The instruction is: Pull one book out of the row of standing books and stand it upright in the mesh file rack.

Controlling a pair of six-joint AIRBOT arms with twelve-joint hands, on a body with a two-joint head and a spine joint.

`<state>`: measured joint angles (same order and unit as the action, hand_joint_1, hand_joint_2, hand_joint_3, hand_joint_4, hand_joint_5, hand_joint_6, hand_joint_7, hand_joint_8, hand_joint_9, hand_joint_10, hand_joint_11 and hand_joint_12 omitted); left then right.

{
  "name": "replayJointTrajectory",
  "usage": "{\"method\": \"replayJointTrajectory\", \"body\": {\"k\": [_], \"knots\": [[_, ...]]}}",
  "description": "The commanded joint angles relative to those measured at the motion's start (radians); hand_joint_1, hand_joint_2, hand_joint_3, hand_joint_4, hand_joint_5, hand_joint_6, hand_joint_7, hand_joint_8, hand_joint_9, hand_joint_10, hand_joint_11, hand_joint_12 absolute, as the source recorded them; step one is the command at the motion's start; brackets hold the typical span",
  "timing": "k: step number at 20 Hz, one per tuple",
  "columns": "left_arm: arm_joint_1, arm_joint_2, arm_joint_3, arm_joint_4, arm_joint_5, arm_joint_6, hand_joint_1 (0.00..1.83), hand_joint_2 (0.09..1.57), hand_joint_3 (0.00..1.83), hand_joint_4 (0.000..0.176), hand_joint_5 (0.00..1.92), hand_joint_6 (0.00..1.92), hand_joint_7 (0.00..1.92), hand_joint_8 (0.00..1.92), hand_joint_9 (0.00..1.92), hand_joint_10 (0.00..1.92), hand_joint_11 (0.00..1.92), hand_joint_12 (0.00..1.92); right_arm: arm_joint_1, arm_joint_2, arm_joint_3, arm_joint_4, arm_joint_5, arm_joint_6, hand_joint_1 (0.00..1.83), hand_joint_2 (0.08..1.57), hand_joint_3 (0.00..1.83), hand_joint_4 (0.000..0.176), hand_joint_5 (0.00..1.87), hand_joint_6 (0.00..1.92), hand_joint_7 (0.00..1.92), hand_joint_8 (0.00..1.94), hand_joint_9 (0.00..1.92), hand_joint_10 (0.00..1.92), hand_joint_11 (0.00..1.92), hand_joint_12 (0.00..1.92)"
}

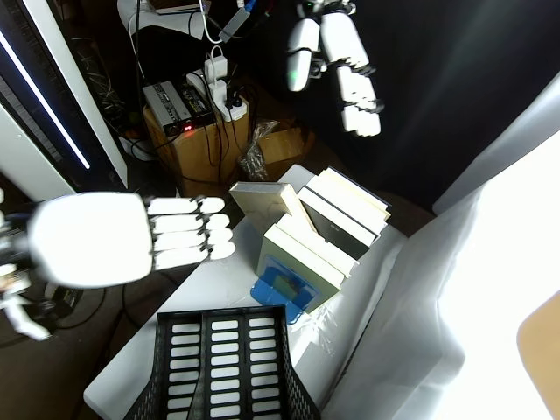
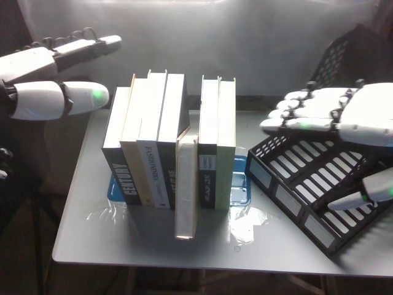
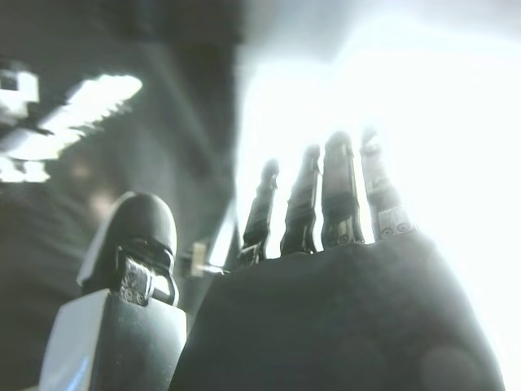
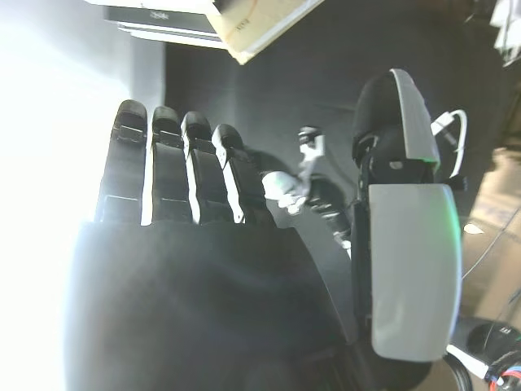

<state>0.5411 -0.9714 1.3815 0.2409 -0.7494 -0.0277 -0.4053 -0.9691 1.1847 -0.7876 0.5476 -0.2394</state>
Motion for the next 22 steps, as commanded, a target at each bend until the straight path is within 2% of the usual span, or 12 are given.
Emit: {"method": "replayJointTrajectory", "body": {"k": [1, 5, 6, 9, 10, 12, 13, 16, 18, 19, 21, 22], "knots": [[-0.003, 0.013, 0.008, -0.044, -0.103, -0.005, 0.24, 1.34, 0.00, 0.062, 0.00, 0.00, 0.00, 0.00, 0.00, 0.00, 0.00, 0.00, 0.025, -0.004, 0.009, -0.021, 0.046, 0.041, 0.89, 0.99, 0.00, 0.000, 0.00, 0.00, 0.00, 0.00, 0.00, 0.00, 0.00, 0.00], [0.011, 0.005, 0.030, -0.084, -0.101, -0.005, 0.38, 1.34, 0.00, 0.076, 0.04, 0.01, 0.00, 0.00, 0.00, 0.00, 0.00, 0.00, 0.132, -0.058, 0.041, -0.264, -0.012, 0.180, 0.72, 0.96, 0.00, 0.000, 0.00, 0.00, 0.00, 0.00, 0.00, 0.00, 0.00, 0.00], [0.012, 0.005, 0.034, -0.093, -0.101, -0.005, 0.41, 1.33, 0.00, 0.079, 0.06, 0.02, 0.00, 0.00, 0.00, 0.00, 0.00, 0.00, 0.149, -0.070, 0.045, -0.309, -0.022, 0.200, 0.85, 0.92, 0.00, 0.000, 0.00, 0.00, 0.00, 0.00, 0.00, 0.00, 0.00, 0.00], [0.024, 0.004, 0.041, -0.116, -0.101, -0.005, 0.47, 1.32, 0.00, 0.077, 0.06, 0.02, 0.00, 0.00, 0.00, 0.00, 0.00, 0.00, 0.183, -0.110, 0.064, -0.423, -0.034, 0.265, 0.88, 0.89, 0.00, 0.000, 0.00, 0.00, 0.00, 0.00, 0.00, 0.00, 0.00, 0.00], [0.036, 0.005, 0.043, -0.131, -0.106, -0.005, 0.60, 1.29, 0.00, 0.058, 0.10, 0.03, 0.00, 0.00, 0.00, 0.00, 0.00, 0.00, 0.198, -0.130, 0.072, -0.478, -0.041, 0.295, 0.86, 0.90, 0.00, 0.000, 0.00, 0.00, 0.00, 0.00, 0.00, 0.00, 0.00, 0.00], [0.057, 0.011, 0.043, -0.154, -0.115, -0.005, 0.67, 1.29, 0.00, 0.040, 0.11, 0.02, 0.00, 0.00, 0.00, 0.00, 0.00, 0.00, 0.231, -0.167, 0.087, -0.589, -0.048, 0.358, 0.91, 0.93, 0.00, 0.000, 0.00, 0.00, 0.00, 0.00, 0.00, 0.00, 0.00, 0.00], [0.063, 0.013, 0.042, -0.160, -0.117, -0.005, 0.67, 1.29, 0.00, 0.046, 0.10, 0.02, 0.00, 0.00, 0.00, 0.00, 0.00, 0.00, 0.235, -0.182, 0.093, -0.618, -0.049, 0.369, 0.89, 0.93, 0.00, 0.000, 0.00, 0.00, 0.00, 0.00, 0.00, 0.00, 0.00, 0.00], [0.076, 0.021, 0.039, -0.184, -0.122, -0.005, 0.70, 1.28, 0.00, 0.033, 0.11, 0.02, 0.01, 0.00, 0.00, 0.00, 0.00, 0.00, 0.243, -0.224, 0.104, -0.691, -0.057, 0.383, 0.88, 0.88, 0.00, 0.000, 0.00, 0.00, 0.00, 0.00, 0.00, 0.00, 0.00, 0.00], [0.080, 0.024, 0.045, -0.186, -0.117, -0.005, 0.68, 1.29, 0.00, 0.044, 0.10, 0.01, 0.00, 0.00, 0.00, 0.00, 0.00, 0.00, 0.256, -0.240, 0.105, -0.749, -0.068, 0.405, 0.80, 0.90, 0.00, 0.000, 0.00, 0.00, 0.00, 0.00, 0.00, 0.00, 0.00, 0.00], [0.068, 0.015, 0.055, -0.180, -0.110, -0.005, 0.68, 1.29, 0.00, 0.065, 0.09, 0.00, 0.00, 0.00, 0.00, 0.00, 0.00, 0.00, 0.257, -0.245, 0.107, -0.761, -0.072, 0.407, 0.80, 0.90, 0.00, 0.000, 0.00, 0.00, 0.00, 0.00, 0.00, 0.00, 0.00, 0.00], [0.054, 0.009, 0.067, -0.173, -0.103, -0.005, 0.73, 1.27, 0.00, 0.048, 0.11, 0.01, 0.00, 0.00, 0.00, 0.00, 0.00, 0.00, 0.259, -0.258, 0.114, -0.777, -0.079, 0.408, 0.87, 0.88, 0.00, 0.000, 0.00, 0.00, 0.00, 0.00, 0.00, 0.00, 0.00, 0.00], [0.049, 0.009, 0.070, -0.168, -0.099, -0.005, 0.72, 1.27, 0.00, 0.048, 0.10, 0.01, 0.00, 0.00, 0.00, 0.00, 0.00, 0.00, 0.259, -0.264, 0.118, -0.785, -0.079, 0.408, 0.89, 0.86, 0.00, 0.000, 0.00, 0.00, 0.00, 0.00, 0.00, 0.00, 0.00, 0.00]]}}
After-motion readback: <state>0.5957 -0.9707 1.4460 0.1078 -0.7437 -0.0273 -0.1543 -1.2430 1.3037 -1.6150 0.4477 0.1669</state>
